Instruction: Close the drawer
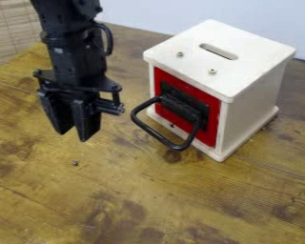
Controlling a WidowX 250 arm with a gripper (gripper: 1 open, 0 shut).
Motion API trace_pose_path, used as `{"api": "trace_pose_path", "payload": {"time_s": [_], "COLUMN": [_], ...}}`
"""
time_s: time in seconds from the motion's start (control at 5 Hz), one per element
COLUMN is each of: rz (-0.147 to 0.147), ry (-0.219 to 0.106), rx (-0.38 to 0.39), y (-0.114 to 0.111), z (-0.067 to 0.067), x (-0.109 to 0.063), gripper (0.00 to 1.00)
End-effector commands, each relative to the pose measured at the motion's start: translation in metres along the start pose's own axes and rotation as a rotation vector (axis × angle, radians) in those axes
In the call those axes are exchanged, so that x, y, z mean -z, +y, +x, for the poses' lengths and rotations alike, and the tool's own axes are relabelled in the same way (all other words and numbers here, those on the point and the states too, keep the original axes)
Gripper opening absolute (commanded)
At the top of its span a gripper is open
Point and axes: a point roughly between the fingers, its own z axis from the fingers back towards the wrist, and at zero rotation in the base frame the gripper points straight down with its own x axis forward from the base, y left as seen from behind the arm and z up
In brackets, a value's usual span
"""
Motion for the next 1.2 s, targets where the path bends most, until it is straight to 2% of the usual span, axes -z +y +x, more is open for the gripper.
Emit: {"api": "trace_pose_path", "payload": {"time_s": [0.0, 0.2, 0.4, 0.6, 0.8, 1.0], "rz": [0.014, 0.022, 0.036, 0.048, 0.049, 0.054], "ry": [-0.032, -0.003, 0.003, -0.002, -0.012, -0.023], "rx": [-0.028, -0.024, -0.020, -0.016, 0.003, 0.013], "y": [0.013, 0.013, 0.008, -0.002, -0.015, -0.024], "z": [-0.005, -0.014, -0.022, -0.028, -0.034, -0.034], "x": [-0.012, -0.010, -0.013, -0.020, -0.033, -0.040], "gripper": [0.00, 0.00, 0.00, 0.00, 0.00, 0.00]}}
